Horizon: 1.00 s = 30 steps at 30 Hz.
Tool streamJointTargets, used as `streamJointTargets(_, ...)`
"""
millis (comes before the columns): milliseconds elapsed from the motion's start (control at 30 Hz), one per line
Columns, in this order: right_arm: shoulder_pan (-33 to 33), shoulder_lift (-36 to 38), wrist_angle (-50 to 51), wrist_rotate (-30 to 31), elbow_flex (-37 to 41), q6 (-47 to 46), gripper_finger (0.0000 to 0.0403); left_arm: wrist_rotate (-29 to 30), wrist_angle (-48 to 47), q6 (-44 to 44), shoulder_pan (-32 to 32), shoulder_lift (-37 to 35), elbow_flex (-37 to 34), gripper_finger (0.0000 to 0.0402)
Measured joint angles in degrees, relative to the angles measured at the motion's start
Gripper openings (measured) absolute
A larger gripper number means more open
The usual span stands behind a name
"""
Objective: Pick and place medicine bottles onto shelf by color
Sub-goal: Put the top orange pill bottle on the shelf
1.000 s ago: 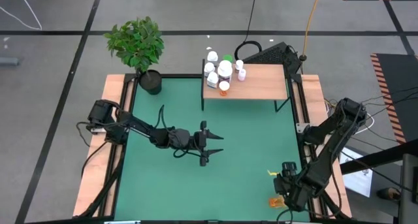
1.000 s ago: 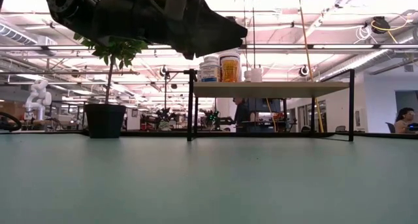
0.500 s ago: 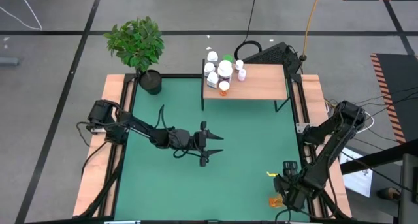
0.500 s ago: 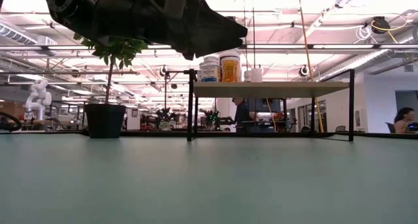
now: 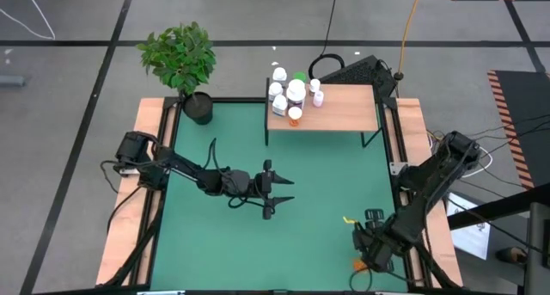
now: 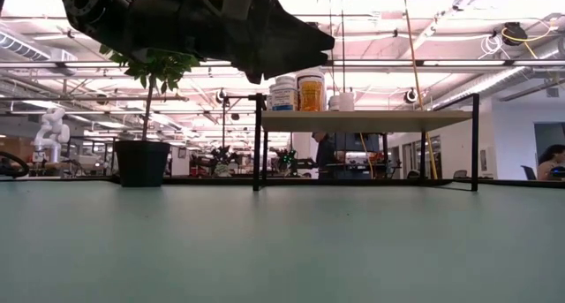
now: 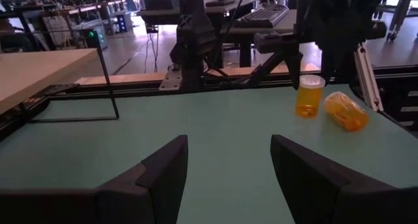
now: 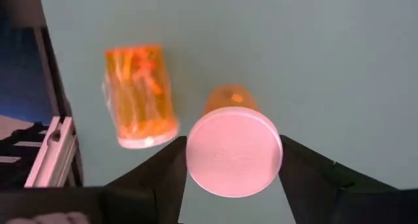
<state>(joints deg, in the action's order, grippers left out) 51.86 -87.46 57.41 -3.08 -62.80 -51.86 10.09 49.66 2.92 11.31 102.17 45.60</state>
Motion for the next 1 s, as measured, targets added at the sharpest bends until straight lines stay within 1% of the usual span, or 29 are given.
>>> streamJointTargets(100,-4.54,0.15,4.60,0.47,-2.85,6.74,0.0211,0.00,0.08,-0.34,0.00,0.00,0.01,0.0221)
streamJointTargets(233,-12.27,0.13,11.55,3.59,-7.66,18.96,0.0207,0.00,-0.03,-0.46,0.12,-0.02,0.02,0.0221)
streamJointTargets(333,-19.11,0.13,15.14,6.10,-12.16,28.37,0.0200,0.02,-0.24,-0.42,0.33,-0.02,0.02,0.0221)
streamJointTargets(533,-34.45,0.15,20.41,11.78,-21.31,44.85,0.0205,0.02,-3.46,-0.44,0.55,-0.02,0.02,0.0221)
streamJointTargets(667,-46.64,0.15,21.19,12.29,-25.89,53.67,0.0205,0.02,-5.88,-0.55,0.55,-0.02,0.02,0.0221)
streamJointTargets(767,-55.83,0.15,20.19,12.19,-28.74,59.33,0.0206,0.02,-5.96,-0.55,0.55,-0.02,0.02,0.0221)
streamJointTargets(900,-66.79,0.14,18.07,12.14,-31.76,63.93,0.0207,0.02,-5.98,-0.59,0.55,-0.02,0.02,0.0221)
streamJointTargets(1000,-73.67,0.13,14.24,10.99,-32.55,66.12,0.0207,0.02,-5.96,-0.59,0.55,-0.02,0.02,0.0221)
